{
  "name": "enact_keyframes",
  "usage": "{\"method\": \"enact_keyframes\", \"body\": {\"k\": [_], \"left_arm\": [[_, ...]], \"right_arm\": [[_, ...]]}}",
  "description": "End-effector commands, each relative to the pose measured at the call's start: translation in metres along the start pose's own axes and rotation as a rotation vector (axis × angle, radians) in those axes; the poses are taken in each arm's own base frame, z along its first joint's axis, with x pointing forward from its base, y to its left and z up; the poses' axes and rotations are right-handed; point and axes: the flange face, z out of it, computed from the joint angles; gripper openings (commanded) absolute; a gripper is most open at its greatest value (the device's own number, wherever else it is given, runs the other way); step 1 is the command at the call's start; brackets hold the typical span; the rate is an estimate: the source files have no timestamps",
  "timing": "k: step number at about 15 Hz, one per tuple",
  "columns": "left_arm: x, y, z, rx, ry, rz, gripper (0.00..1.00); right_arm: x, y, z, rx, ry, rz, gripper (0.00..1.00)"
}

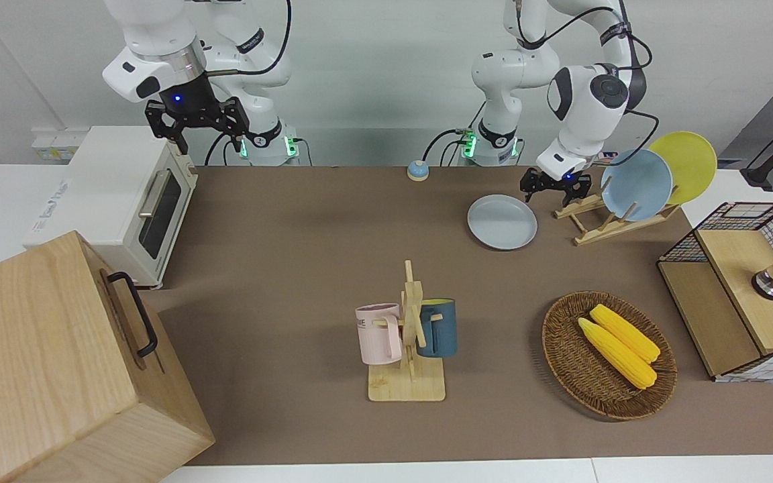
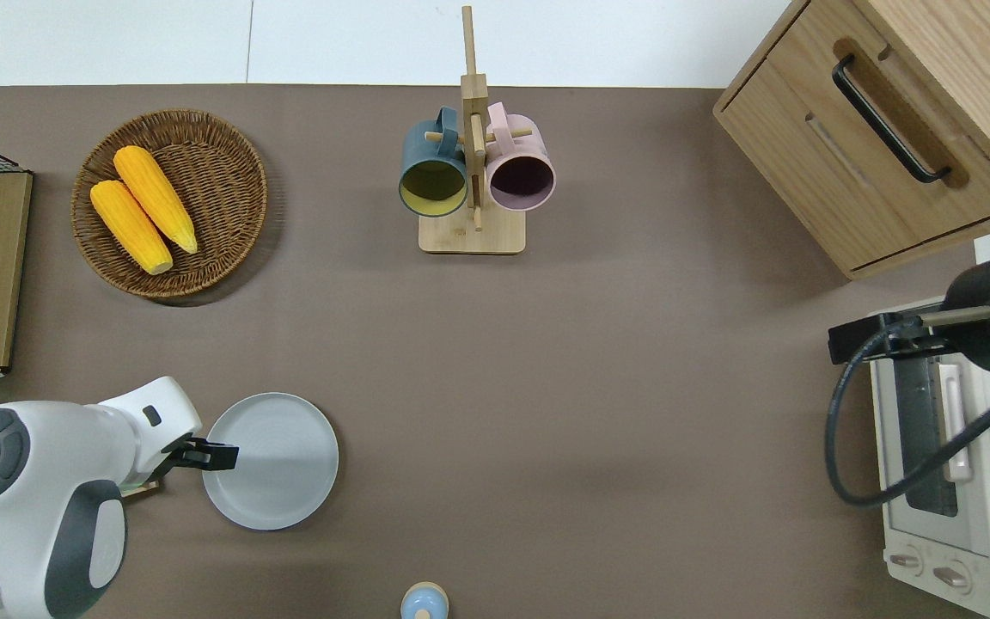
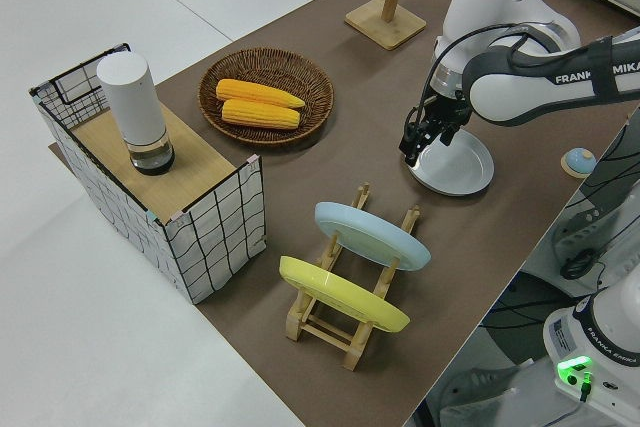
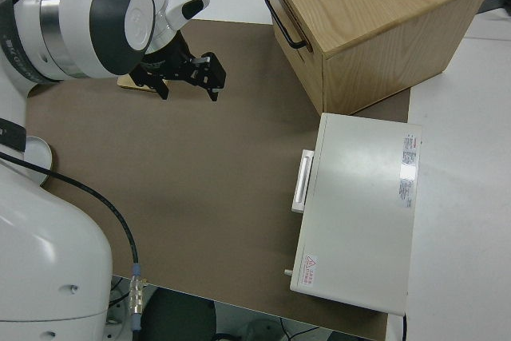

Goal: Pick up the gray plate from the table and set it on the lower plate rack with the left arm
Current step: 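Move the left gripper toward the gray plate's rim nearest the arm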

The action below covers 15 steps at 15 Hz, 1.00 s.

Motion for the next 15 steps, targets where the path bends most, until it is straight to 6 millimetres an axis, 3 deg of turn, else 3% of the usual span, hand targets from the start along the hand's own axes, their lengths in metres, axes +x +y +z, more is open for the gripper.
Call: {"method": "enact_keyframes", "body": {"k": [1, 4, 10, 11, 15], "left_arm": [[0.005, 0.000, 0.033, -0.010, 0.011, -0.012, 1.00], [0.007, 0.000, 0.048, -0.012, 0.015, -0.012, 1.00], [0.010, 0.002, 0.058, -0.013, 0.020, -0.008, 0.95], [0.010, 0.002, 0.059, -0.013, 0.019, -0.008, 0.89], [0.010, 0.002, 0.058, -0.013, 0.017, -0.006, 0.30]], "right_arm": [[-0.003, 0.000, -0.003, 0.007, -0.006, 0.000, 0.990], [-0.003, -0.001, -0.003, 0.006, -0.006, 0.000, 0.990], [-0.003, -0.001, -0.003, 0.006, -0.006, 0.000, 0.987], [-0.003, -0.001, -0.003, 0.006, -0.006, 0.000, 0.990], [-0.003, -0.001, -0.003, 0.006, -0.006, -0.002, 0.990]]}}
